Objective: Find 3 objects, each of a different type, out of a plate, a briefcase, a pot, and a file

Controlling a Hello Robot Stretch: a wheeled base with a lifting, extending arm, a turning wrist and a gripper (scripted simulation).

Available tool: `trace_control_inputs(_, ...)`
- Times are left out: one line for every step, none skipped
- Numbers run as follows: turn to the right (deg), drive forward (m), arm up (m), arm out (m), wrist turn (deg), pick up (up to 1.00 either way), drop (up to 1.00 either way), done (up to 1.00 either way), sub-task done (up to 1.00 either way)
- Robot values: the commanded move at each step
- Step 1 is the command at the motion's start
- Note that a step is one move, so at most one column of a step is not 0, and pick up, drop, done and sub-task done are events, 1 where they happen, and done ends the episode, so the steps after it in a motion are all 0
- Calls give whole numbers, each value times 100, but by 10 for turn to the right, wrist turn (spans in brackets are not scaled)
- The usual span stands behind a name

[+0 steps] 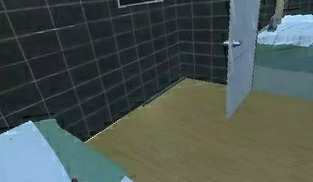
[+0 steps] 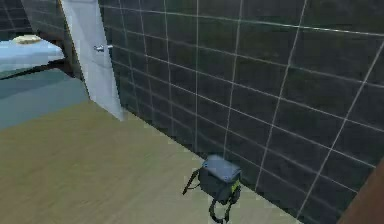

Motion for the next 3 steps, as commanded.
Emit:
trace_control_inputs(330, 0, 0, 0, 0, 0, 0, 0, 0)
trace_control_inputs(0, 100, 0, 0, 0, 0, 0, 0, 0)
trace_control_inputs(0, 100, 0, 0, 0, 0, 0, 0, 0)
